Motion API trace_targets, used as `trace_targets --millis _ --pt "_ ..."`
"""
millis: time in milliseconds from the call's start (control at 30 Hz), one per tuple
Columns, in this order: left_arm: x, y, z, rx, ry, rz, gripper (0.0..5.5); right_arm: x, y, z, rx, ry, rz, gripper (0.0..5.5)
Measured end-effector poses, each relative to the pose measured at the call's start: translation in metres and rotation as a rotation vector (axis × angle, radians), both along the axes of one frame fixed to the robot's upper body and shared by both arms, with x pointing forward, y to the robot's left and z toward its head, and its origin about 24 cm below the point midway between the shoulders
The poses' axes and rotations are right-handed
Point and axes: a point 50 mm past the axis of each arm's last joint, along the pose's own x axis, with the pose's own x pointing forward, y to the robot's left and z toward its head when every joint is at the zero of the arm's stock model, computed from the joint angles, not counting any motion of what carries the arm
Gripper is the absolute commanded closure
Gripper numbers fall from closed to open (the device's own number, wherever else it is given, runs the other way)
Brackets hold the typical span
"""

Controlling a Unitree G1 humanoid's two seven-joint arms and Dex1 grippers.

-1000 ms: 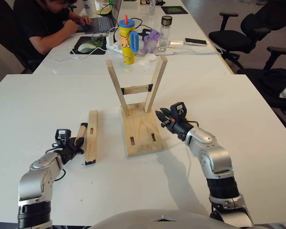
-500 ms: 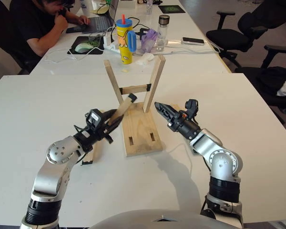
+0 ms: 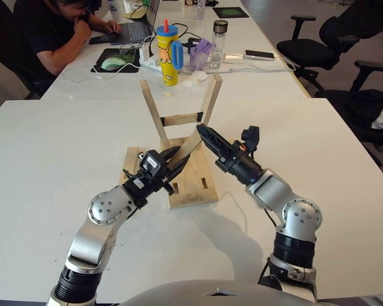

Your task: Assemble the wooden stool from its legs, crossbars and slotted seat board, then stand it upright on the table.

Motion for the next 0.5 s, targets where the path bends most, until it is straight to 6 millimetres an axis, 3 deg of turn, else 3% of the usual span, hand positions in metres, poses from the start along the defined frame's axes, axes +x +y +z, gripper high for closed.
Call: trace_targets --millis 500 --pt "0.0009 -0.0007 -0.0012 -0.013 0.012 0.045 4.18 0.0034 -0.0016 0.0007 -0.019 0.002 -0.046 5.08"
